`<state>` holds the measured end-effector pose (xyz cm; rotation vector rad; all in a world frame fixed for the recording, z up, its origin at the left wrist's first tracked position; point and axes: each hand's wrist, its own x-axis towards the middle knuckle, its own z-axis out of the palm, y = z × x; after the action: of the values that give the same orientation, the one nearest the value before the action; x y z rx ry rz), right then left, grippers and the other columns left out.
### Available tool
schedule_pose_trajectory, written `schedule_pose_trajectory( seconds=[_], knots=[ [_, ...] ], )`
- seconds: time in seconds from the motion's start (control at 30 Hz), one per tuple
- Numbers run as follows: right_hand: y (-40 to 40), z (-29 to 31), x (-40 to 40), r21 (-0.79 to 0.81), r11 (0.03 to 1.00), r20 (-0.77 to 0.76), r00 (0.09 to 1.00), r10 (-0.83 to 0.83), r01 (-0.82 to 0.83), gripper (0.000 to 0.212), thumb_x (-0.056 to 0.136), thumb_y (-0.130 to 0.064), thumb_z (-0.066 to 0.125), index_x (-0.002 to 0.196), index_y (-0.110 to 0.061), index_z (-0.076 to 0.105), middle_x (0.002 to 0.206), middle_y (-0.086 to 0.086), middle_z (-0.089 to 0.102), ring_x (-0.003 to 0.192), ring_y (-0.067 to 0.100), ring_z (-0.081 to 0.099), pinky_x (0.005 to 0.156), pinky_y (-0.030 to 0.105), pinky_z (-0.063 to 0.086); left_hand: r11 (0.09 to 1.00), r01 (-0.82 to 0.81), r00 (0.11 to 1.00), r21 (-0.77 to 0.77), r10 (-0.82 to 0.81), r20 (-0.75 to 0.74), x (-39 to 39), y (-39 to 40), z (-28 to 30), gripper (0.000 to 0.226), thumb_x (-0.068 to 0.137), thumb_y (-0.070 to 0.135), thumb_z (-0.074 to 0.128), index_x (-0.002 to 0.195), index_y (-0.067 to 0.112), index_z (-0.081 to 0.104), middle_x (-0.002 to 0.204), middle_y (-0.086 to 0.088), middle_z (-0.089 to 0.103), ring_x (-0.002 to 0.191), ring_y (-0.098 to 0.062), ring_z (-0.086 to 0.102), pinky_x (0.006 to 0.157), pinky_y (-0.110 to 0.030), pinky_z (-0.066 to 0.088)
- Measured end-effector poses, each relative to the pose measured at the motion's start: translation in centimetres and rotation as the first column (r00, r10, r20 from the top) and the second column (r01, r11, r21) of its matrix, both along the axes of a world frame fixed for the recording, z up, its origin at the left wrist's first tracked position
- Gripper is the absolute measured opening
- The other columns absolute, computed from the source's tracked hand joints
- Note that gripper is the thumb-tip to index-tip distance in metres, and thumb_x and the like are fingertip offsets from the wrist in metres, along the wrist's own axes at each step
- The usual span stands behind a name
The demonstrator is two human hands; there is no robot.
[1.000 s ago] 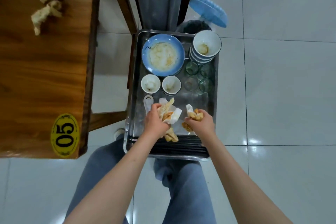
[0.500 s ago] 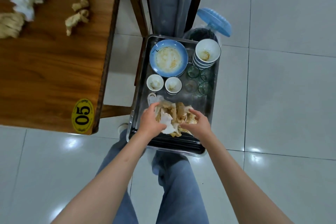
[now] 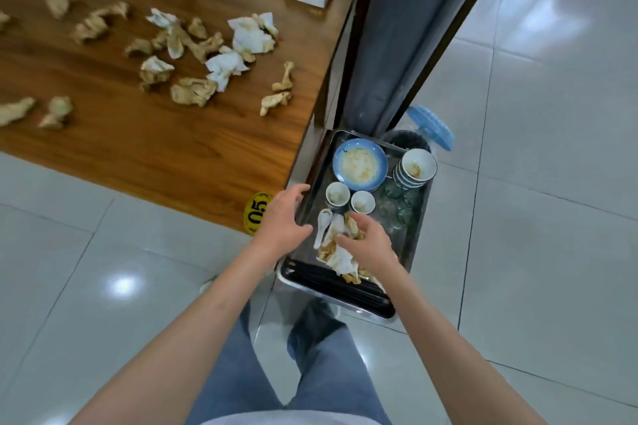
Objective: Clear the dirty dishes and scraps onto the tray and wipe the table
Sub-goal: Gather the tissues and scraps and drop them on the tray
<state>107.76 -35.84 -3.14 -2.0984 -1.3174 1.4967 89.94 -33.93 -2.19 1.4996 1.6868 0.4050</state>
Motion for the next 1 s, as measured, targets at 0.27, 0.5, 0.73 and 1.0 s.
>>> schedule_pose_trajectory(
  seconds=[0.27,0.5,0.73,1.0],
  knots=[
    [3.1,5.4,-8.3,0.199,0.972,0.038,0.992,0.12,-0.125,0.071,0.079,-0.034,0.072,0.14,-0.031,0.037,0.143,-0.002,0.042,0.13,0.017,0.039,0.097,0.03,0.035,0.985,-0.012,1.0,0.172,0.015,-0.018,-10.8,1.5,4.6,0.077,0.069,0.018,0.079,0.134,0.032,0.039,0.126,0.004,0.05,0.108,-0.008,0.046,0.088,-0.024,0.041],
    [3.9,7.5,-18.9,0.299,0.95,0.043,0.996,0.076,-0.085,0.076,0.076,-0.036,0.075,0.141,-0.032,0.035,0.143,-0.005,0.042,0.13,0.015,0.039,0.1,0.032,0.036,0.98,-0.001,0.995,0.198,0.022,-0.102,-23.1,1.8,6.3,0.083,0.068,0.021,0.083,0.135,0.034,0.036,0.132,0.005,0.047,0.108,-0.006,0.044,0.088,-0.023,0.042],
    [4.1,7.3,-28.3,0.31,0.938,0.068,0.988,0.14,-0.154,0.075,0.077,-0.035,0.074,0.141,-0.029,0.034,0.145,-0.003,0.04,0.132,0.017,0.037,0.103,0.033,0.034,0.979,-0.048,0.979,0.201,0.086,-0.186,-34.0,1.8,6.1,0.078,0.069,0.024,0.082,0.135,0.029,0.041,0.134,-0.001,0.048,0.121,-0.016,0.046,0.091,-0.024,0.04],
    [9.2,4.7,-35.0,0.245,0.945,0.118,0.974,0.191,-0.215,0.077,0.076,-0.037,0.075,0.141,-0.032,0.034,0.145,-0.004,0.038,0.132,0.016,0.036,0.102,0.034,0.037,0.968,-0.186,0.901,0.167,0.236,-0.365,-42.2,7.1,4.5,0.069,0.071,0.039,0.078,0.132,0.03,0.046,0.136,-0.005,0.044,0.125,-0.027,0.038,0.094,-0.04,0.042]
  ],
)
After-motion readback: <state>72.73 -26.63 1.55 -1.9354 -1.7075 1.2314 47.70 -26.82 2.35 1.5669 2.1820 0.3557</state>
